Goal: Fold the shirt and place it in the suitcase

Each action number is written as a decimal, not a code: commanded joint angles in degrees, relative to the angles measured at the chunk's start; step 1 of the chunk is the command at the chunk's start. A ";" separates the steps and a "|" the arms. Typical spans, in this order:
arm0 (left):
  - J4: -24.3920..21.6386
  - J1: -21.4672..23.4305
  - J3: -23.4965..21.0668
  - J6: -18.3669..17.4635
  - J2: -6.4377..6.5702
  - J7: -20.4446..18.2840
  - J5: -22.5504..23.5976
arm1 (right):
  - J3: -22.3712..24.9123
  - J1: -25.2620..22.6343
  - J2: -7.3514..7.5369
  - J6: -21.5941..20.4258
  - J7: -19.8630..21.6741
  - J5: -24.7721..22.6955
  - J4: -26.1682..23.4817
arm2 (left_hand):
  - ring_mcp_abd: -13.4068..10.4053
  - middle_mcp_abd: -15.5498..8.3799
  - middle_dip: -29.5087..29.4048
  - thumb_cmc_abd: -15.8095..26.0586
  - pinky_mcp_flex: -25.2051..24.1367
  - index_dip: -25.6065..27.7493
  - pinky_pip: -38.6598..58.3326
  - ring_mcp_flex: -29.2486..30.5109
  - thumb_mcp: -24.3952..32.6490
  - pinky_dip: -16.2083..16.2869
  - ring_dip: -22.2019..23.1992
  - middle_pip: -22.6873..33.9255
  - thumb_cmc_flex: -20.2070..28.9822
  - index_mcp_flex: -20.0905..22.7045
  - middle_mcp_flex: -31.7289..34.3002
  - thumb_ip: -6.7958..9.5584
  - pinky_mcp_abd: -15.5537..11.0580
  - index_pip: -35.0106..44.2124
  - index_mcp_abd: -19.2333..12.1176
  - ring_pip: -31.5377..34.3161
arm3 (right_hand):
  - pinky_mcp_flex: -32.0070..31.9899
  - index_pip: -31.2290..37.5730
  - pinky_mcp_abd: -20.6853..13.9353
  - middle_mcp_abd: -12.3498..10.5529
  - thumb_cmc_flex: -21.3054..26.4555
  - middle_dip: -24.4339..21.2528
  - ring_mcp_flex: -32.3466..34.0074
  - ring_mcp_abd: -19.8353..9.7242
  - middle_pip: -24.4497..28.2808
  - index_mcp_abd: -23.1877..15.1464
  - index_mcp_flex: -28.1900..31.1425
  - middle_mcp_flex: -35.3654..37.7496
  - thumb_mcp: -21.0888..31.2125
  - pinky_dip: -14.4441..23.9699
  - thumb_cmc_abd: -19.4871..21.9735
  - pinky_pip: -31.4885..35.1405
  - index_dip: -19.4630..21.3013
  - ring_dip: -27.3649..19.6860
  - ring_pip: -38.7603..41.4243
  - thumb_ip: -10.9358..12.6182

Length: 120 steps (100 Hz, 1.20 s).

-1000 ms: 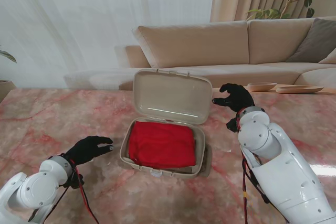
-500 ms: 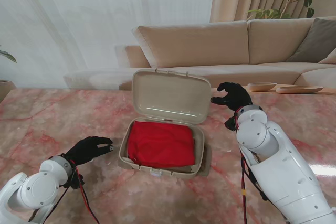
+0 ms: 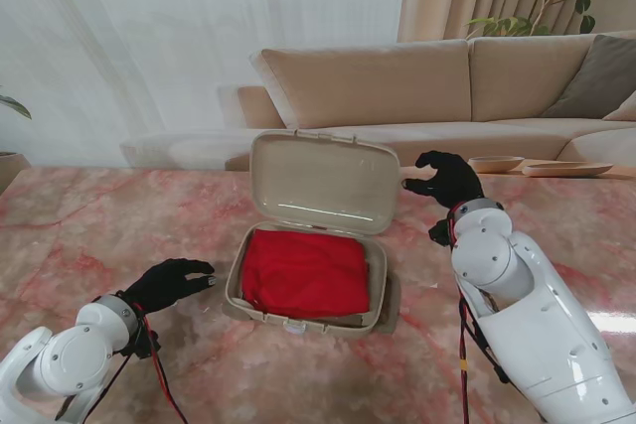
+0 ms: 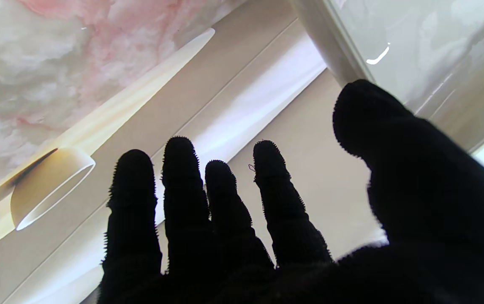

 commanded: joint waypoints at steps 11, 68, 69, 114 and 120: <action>0.35 0.25 0.25 0.08 0.01 -0.13 1.15 | -1.08 -0.08 -0.54 -0.45 -0.04 0.90 -0.13 | 0.63 -1.58 0.06 1.17 -0.29 0.56 0.44 -0.33 -1.10 1.32 0.72 0.43 -0.09 0.77 1.41 0.32 1.02 0.87 -2.35 -0.10 | -0.40 1.07 0.03 -0.02 -0.57 -0.71 -0.97 -1.77 0.18 -1.82 1.08 -0.47 -1.40 0.68 1.42 0.99 -0.08 0.29 0.05 -2.04; 0.44 0.46 0.39 0.79 -0.12 0.13 0.31 | -4.67 2.79 -0.80 -0.83 1.02 3.05 2.40 | 0.71 -1.52 -0.05 1.68 -0.42 0.52 0.31 -0.50 -1.20 1.36 0.67 0.51 -0.12 0.79 1.30 0.31 1.15 1.14 -2.29 -0.20 | -0.59 1.59 0.29 -0.22 -0.67 -1.04 -1.01 -1.49 -0.49 -2.39 1.93 -0.46 -1.36 0.67 1.25 0.83 -0.02 0.08 -0.41 -1.82; 0.44 0.46 0.39 0.80 -0.12 0.13 0.31 | -4.73 2.85 -0.81 -0.83 1.02 3.11 2.47 | 0.72 -1.55 -0.05 1.67 -0.42 0.52 0.31 -0.52 -1.21 1.36 0.66 0.51 -0.13 0.78 1.31 0.31 1.16 1.14 -2.35 -0.22 | -0.59 1.62 0.29 -0.19 -0.67 -1.04 -1.02 -1.50 -0.48 -2.44 1.98 -0.42 -1.34 0.67 1.27 0.82 -0.01 0.07 -0.41 -1.82; 0.35 0.67 0.36 1.25 -0.14 0.11 0.13 | -5.89 3.29 -1.26 -1.69 -0.19 4.18 4.13 | 0.80 -1.50 -0.08 1.66 -0.51 0.48 0.19 -0.56 -1.20 1.36 0.64 0.48 -0.08 0.84 1.31 0.32 1.14 1.14 -2.23 -0.24 | -0.50 9.57 -0.04 -0.53 2.11 -0.72 -1.16 -1.85 0.48 -5.41 7.91 -0.32 -1.59 0.71 3.18 0.86 4.59 0.02 -0.19 -1.99; 0.37 0.66 0.39 1.29 -0.15 0.09 0.03 | -5.77 3.00 -1.25 -1.85 -0.39 3.94 3.97 | 0.73 -1.58 -0.07 1.70 -0.52 0.48 0.18 -0.56 -1.21 1.36 0.64 0.50 -0.14 0.82 1.36 0.31 1.12 1.13 -2.35 -0.23 | -0.44 13.35 0.03 -0.45 3.13 -0.66 -1.14 -2.00 1.35 -6.42 7.69 0.51 -1.44 0.67 1.94 0.95 3.21 -0.05 -0.02 -3.59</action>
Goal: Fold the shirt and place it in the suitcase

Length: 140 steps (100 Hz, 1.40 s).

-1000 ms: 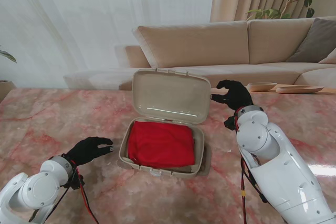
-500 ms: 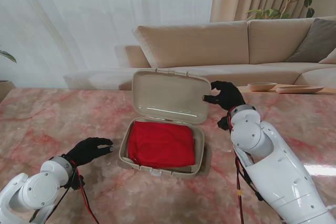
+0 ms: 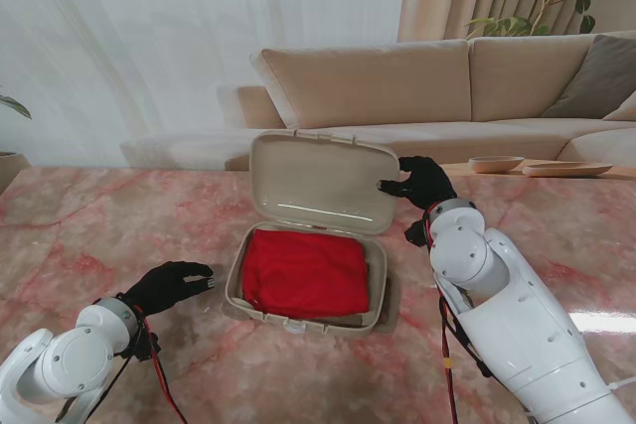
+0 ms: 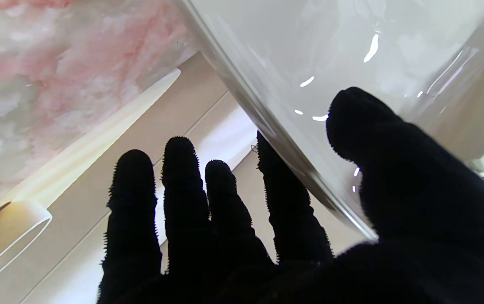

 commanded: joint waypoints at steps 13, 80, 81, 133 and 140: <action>0.27 0.37 0.29 0.31 -0.11 -0.13 -0.16 | 0.57 -1.53 -0.26 -0.66 -0.19 -0.69 -0.37 | 0.81 -1.09 -0.06 1.71 -0.52 0.43 0.16 -0.57 -1.19 1.35 0.64 0.50 -0.10 0.82 0.79 0.32 1.14 1.14 -2.16 -0.24 | -0.03 11.26 0.05 -0.68 2.70 -0.79 -0.69 -2.09 1.74 -4.39 0.40 0.95 0.26 0.55 -2.74 1.20 -4.85 -0.06 0.34 -5.03; 0.74 0.14 0.62 0.60 -0.10 -0.19 -0.11 | 2.02 -6.06 -0.07 -4.81 -2.97 -3.65 -2.93 | 0.87 -1.03 -0.06 1.71 -0.59 0.44 0.04 -0.60 -1.20 1.32 0.64 0.52 -0.07 0.82 0.76 0.31 1.09 1.23 -2.21 -0.27 | 0.42 19.84 0.55 -1.67 5.04 -0.75 0.24 -1.93 2.40 -7.71 -0.12 3.87 1.24 -0.09 -5.09 1.58 -13.23 -0.32 0.53 -6.50; 0.75 0.15 0.63 0.60 -0.10 -0.19 -0.12 | 2.03 -6.13 -0.07 -4.85 -3.01 -3.69 -2.97 | 0.86 -1.00 -0.06 1.71 -0.59 0.44 0.04 -0.61 -1.19 1.32 0.64 0.52 -0.05 0.83 0.76 0.32 1.09 1.24 -2.20 -0.28 | 0.42 19.83 0.56 -1.64 5.02 -0.75 0.25 -1.90 2.39 -7.69 -0.14 3.87 1.27 -0.10 -5.09 1.57 -13.28 -0.33 0.52 -6.50; 0.82 0.45 0.43 1.36 -0.05 -0.56 -0.20 | 3.15 -11.59 0.02 -7.72 -5.06 -5.07 -6.12 | 0.87 -1.00 -0.11 1.79 -0.85 0.39 -0.45 -0.82 -1.22 1.04 0.37 0.41 -0.12 0.74 0.74 0.31 1.02 1.11 -2.17 -0.65 | -0.01 16.10 0.30 -1.57 3.51 -0.64 -0.35 -2.14 1.95 -5.57 -0.09 3.52 0.02 -0.35 -2.66 1.20 -12.31 -0.41 0.04 -5.60; 0.69 0.50 0.37 1.55 0.01 -0.90 -0.26 | 3.33 -12.26 0.12 -8.03 -5.00 -5.42 -6.68 | 0.87 -0.96 -0.13 1.84 -0.84 0.37 -0.46 -0.87 -1.22 1.02 0.34 0.36 -0.15 0.71 0.68 0.31 1.02 1.07 -2.17 -0.69 | 0.05 15.62 0.14 -1.64 3.22 -0.61 -0.20 -2.18 2.00 -5.06 -0.11 3.61 -0.09 -0.32 -2.37 1.27 -12.35 -0.39 0.10 -5.55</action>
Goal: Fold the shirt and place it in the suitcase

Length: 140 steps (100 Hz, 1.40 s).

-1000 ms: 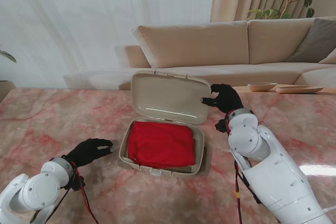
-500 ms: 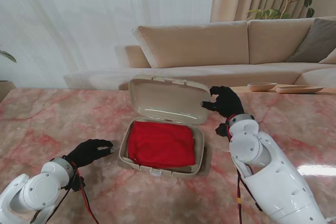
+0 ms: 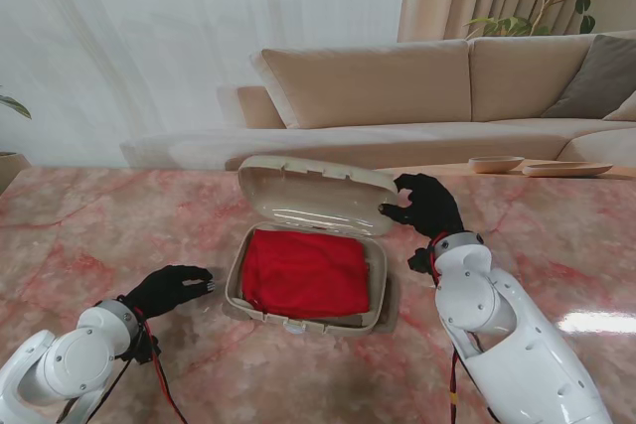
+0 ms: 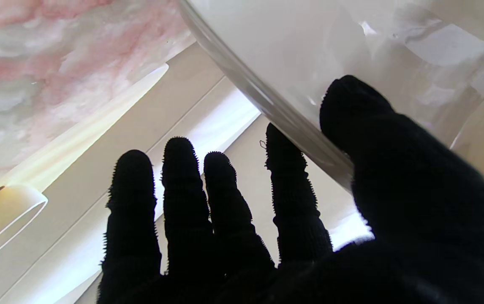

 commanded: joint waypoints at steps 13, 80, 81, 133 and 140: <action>0.11 0.51 0.08 0.48 0.02 -0.64 -0.11 | 0.13 -2.82 0.44 -0.78 1.29 -1.65 -1.14 | 0.89 -0.92 -0.14 1.82 -0.86 0.37 -0.45 -0.84 -1.22 1.00 0.31 0.34 -0.14 0.71 0.72 0.31 1.02 1.04 -2.18 -0.70 | -0.13 -3.20 -0.01 -1.53 -0.80 -0.61 -0.17 -2.10 -0.23 0.31 2.01 -0.26 -0.11 -0.06 1.49 1.33 2.95 -0.32 -0.08 -1.47; 0.09 0.66 -0.04 0.70 0.19 -1.49 -0.12 | 1.79 -9.06 1.69 -2.41 2.15 -8.64 -6.19 | 0.88 -0.94 -0.14 1.99 -0.94 0.38 -0.56 -0.86 -1.21 0.92 0.25 0.30 0.02 0.71 0.78 0.32 1.05 0.99 -2.11 -0.75 | -0.69 -17.78 0.84 -1.20 -6.72 -0.88 -0.29 -1.37 -1.92 5.10 0.77 0.10 -0.26 -0.36 3.34 0.21 9.46 -0.81 -1.87 1.41; 0.09 0.66 -0.04 0.70 0.19 -1.49 -0.12 | 1.81 -9.13 1.72 -2.41 2.14 -8.90 -6.25 | 0.87 -0.95 -0.14 1.97 -0.94 0.38 -0.56 -0.84 -1.21 0.92 0.26 0.28 0.03 0.76 0.74 0.32 1.05 1.01 -2.07 -0.74 | -0.75 -17.84 0.84 -1.18 -6.74 -0.89 -0.31 -1.36 -1.97 5.09 0.77 0.04 -0.30 -0.37 3.32 0.17 9.44 -0.82 -1.91 1.41; 0.36 0.65 0.05 0.83 0.20 -1.61 -0.30 | 2.79 -13.48 2.83 -1.55 4.66 -14.29 -10.09 | 0.90 -0.96 -0.15 2.00 -0.97 0.37 -0.63 -0.85 -1.21 0.88 0.27 0.24 0.04 0.72 0.70 0.33 1.05 0.92 -2.15 -0.70 | -0.93 -19.39 0.71 -1.18 -7.71 -0.83 -0.21 -1.22 -2.92 5.70 0.85 0.44 -3.05 -0.58 3.83 -0.67 9.24 -0.96 -3.15 1.47; 0.41 0.62 0.10 0.83 0.21 -1.64 -0.35 | 2.93 -14.08 2.89 -1.41 4.85 -14.50 -10.37 | 0.86 -0.92 -0.14 2.04 -0.97 0.38 -0.63 -0.88 -1.22 0.88 0.25 0.26 0.02 0.72 0.73 0.32 1.05 0.92 -2.13 -0.73 | -0.78 -19.42 0.68 -1.17 -7.76 -0.79 0.00 -1.18 -3.05 5.60 1.03 0.65 -3.49 -0.51 4.00 -0.62 9.29 -0.86 -3.16 1.53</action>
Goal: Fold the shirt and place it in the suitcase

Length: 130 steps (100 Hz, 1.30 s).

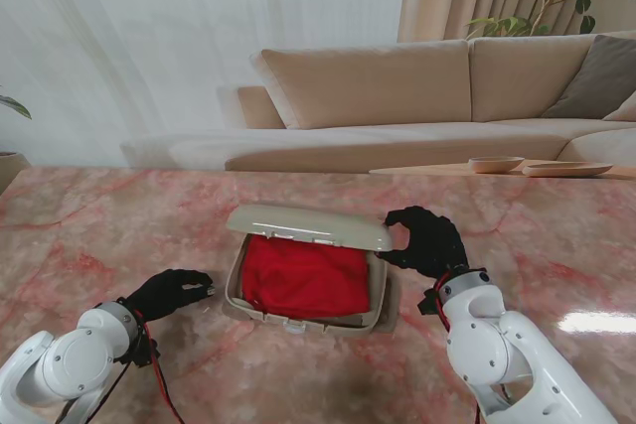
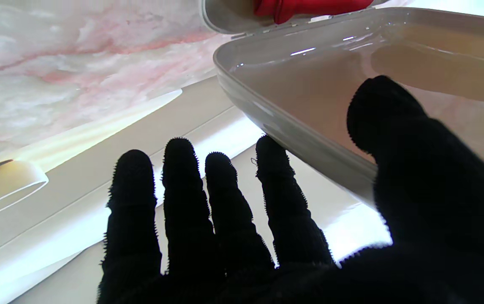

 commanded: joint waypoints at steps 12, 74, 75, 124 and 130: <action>0.46 0.38 0.31 0.38 0.05 -0.13 -0.15 | 0.16 -2.54 0.17 0.90 1.11 -0.31 -0.13 | 0.90 -1.00 -0.13 2.00 -0.83 0.39 -0.57 -0.71 -1.22 0.88 -0.32 0.27 0.04 0.73 0.74 0.32 1.05 0.93 -2.09 -0.72 | -0.41 4.68 0.75 -0.66 -2.48 -0.71 0.26 -1.06 -1.04 -0.55 3.27 0.91 -0.40 -0.37 2.25 -0.53 1.14 -0.71 -0.81 1.58; 0.56 0.40 0.39 0.56 0.06 -0.27 -0.25 | 0.65 -5.58 0.63 2.75 3.52 -1.10 -2.10 | 0.99 -0.98 -0.08 2.03 -0.80 0.42 -0.52 -0.74 -1.19 0.94 -0.29 0.33 0.14 0.68 0.63 0.34 1.06 0.98 -2.12 -0.69 | 0.01 4.41 0.94 -0.25 -3.17 -0.90 0.71 -0.41 -2.16 -1.00 3.82 1.98 -0.27 0.10 2.10 -0.43 0.97 -0.50 -0.94 1.50; 0.56 0.41 0.39 0.56 0.06 -0.25 -0.25 | 0.64 -5.61 0.62 2.79 3.52 -1.07 -2.11 | 0.96 -1.03 -0.07 2.03 -0.80 0.42 -0.52 -0.72 -1.23 0.94 -0.28 0.34 0.08 0.69 0.66 0.33 1.06 0.99 -2.17 -0.68 | 0.01 4.41 0.93 -0.24 -3.11 -0.91 0.66 -0.42 -2.19 -1.00 3.81 1.92 -0.26 0.10 2.10 -0.44 0.97 -0.50 -0.96 1.51; 0.87 0.44 0.17 0.25 0.02 0.06 -0.06 | 1.03 -8.05 0.80 3.55 4.38 -1.33 -3.05 | 0.88 -0.94 -0.08 2.08 -0.80 0.39 -0.53 -0.75 -1.19 0.95 -0.30 0.33 0.13 0.59 0.64 0.34 1.06 0.92 -2.11 -0.69 | -0.36 4.58 0.47 -0.34 -1.90 -0.78 0.04 -0.59 -2.50 -1.11 3.59 1.31 -2.25 0.14 3.42 -0.96 1.21 -0.47 -1.42 1.72; 0.91 0.43 0.18 0.21 0.01 0.08 -0.06 | 1.09 -8.36 0.80 3.65 4.37 -1.30 -3.09 | 0.88 -1.04 -0.07 2.03 -0.80 0.41 -0.53 -0.73 -1.22 0.95 -0.30 0.35 0.07 0.70 0.68 0.33 1.06 0.97 -2.15 -0.69 | -0.24 4.59 0.50 -0.27 -1.78 -0.73 0.16 -0.61 -2.46 -1.17 3.62 1.45 -2.48 0.25 3.39 -0.86 1.23 -0.40 -1.37 1.79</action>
